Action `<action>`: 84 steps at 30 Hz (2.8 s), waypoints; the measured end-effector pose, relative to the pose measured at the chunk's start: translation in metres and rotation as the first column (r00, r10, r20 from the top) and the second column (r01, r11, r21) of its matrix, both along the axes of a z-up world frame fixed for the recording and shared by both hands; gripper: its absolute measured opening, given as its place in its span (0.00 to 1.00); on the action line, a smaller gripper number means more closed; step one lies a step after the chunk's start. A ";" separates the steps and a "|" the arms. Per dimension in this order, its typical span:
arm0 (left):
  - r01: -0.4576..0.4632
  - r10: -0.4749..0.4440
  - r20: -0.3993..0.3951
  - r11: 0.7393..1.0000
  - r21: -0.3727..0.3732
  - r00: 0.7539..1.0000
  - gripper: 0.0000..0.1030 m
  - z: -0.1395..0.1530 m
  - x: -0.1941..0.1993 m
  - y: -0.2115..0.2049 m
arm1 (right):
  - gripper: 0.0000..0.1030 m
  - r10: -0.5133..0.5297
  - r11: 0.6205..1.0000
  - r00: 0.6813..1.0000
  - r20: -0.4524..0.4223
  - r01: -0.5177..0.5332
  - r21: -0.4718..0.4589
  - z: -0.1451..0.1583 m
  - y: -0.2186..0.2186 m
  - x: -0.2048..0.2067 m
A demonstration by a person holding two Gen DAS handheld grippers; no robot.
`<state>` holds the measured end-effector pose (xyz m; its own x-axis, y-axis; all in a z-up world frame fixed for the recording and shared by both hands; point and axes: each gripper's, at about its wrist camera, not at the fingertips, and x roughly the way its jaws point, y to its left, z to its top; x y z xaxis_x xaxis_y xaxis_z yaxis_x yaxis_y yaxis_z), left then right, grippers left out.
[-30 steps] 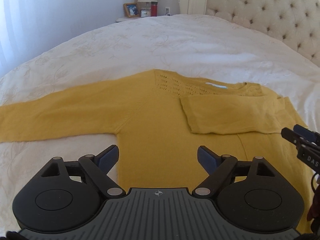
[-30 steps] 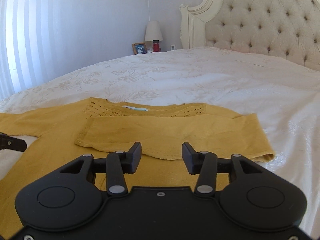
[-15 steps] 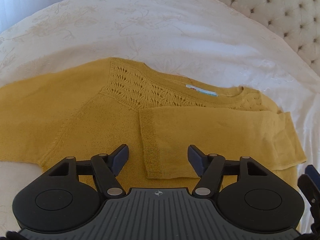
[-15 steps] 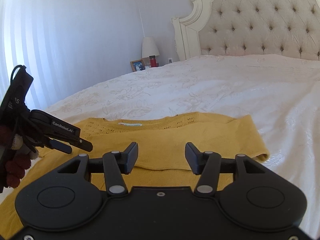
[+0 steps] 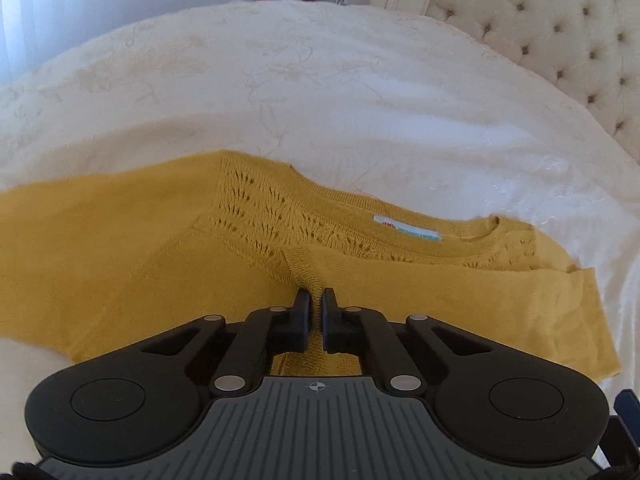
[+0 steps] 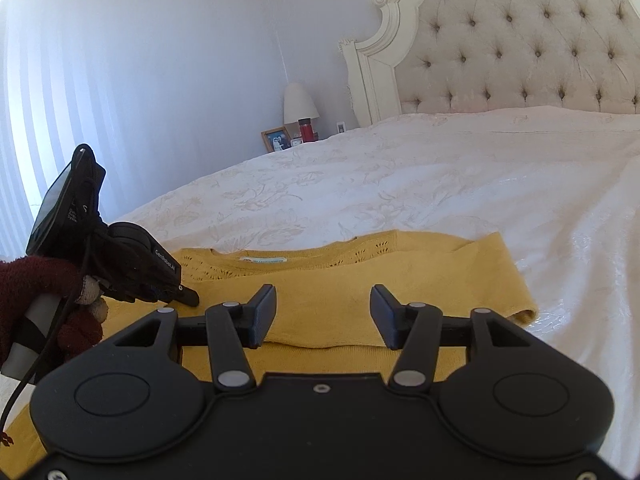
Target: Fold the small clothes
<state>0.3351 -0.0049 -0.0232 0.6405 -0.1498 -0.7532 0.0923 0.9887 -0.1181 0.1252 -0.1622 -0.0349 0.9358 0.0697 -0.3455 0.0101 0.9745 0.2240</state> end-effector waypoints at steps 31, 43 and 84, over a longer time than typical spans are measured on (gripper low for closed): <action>-0.210 0.219 0.050 0.968 -0.138 0.974 0.53 0.005 -0.018 0.163 | 0.64 0.066 0.998 0.978 -0.196 -0.063 0.022 -0.024 0.006 0.018; -0.533 0.541 0.044 0.837 -0.119 0.840 0.54 0.012 -0.062 0.337 | 0.77 0.283 0.933 0.956 -0.075 -0.256 0.254 -0.018 0.033 0.010; -0.235 0.393 0.389 0.888 -0.395 0.833 0.03 0.133 -0.042 0.249 | 0.80 0.245 0.925 0.968 -0.059 -0.216 0.311 -0.017 0.032 0.014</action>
